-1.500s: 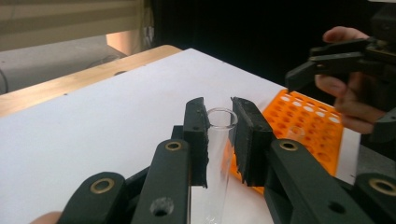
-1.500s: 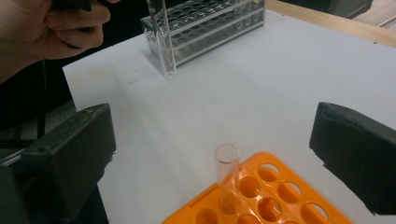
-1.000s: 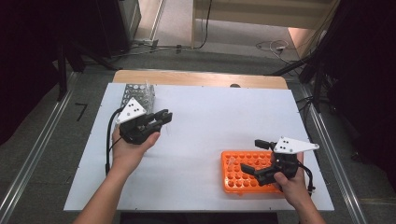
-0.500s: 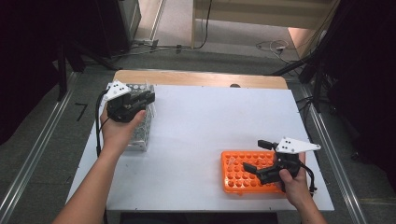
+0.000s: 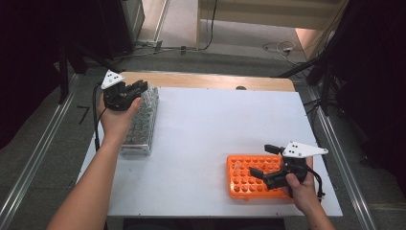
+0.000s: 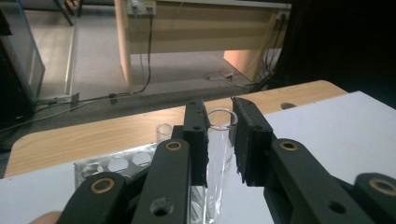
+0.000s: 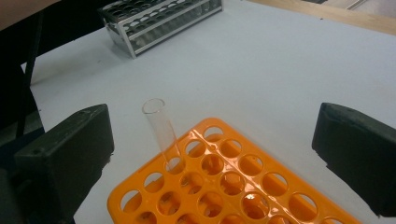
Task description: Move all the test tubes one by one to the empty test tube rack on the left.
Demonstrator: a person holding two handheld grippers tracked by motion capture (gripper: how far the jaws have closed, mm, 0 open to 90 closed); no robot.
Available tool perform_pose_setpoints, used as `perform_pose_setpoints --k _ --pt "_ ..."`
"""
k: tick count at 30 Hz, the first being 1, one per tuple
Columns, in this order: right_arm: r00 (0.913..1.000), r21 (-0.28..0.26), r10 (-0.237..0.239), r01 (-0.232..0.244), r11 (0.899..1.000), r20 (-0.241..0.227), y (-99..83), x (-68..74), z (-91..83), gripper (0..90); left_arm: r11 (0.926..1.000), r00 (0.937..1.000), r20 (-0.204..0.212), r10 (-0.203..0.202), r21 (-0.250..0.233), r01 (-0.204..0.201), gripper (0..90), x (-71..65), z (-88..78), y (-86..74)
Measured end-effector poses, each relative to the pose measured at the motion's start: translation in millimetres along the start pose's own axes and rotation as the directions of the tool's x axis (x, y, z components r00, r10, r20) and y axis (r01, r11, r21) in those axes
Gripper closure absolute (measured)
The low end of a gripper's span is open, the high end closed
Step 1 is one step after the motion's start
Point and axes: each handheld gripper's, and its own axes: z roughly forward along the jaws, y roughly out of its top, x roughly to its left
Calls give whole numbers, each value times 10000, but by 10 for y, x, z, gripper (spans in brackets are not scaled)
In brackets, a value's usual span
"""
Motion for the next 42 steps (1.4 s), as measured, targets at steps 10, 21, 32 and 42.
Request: perform_pose_setpoints --k 10,21,32,42 --pt "10000 57 27 -27 10000 3 -15 3 15 0 9998 9990 -442 38 189 -30 748 47 191 -69" --pt "10000 55 48 -48 10000 41 -19 -7 5 0 9954 9976 -658 237 943 -175 747 -7 322 -179" --pt "10000 108 11 -11 9999 56 -22 -2 28 0 9823 9977 -669 106 1871 22 740 17 385 -268" --pt "10000 160 28 -28 9999 14 -29 5 53 0 9739 9992 -270 -304 2242 357 680 55 364 -269"
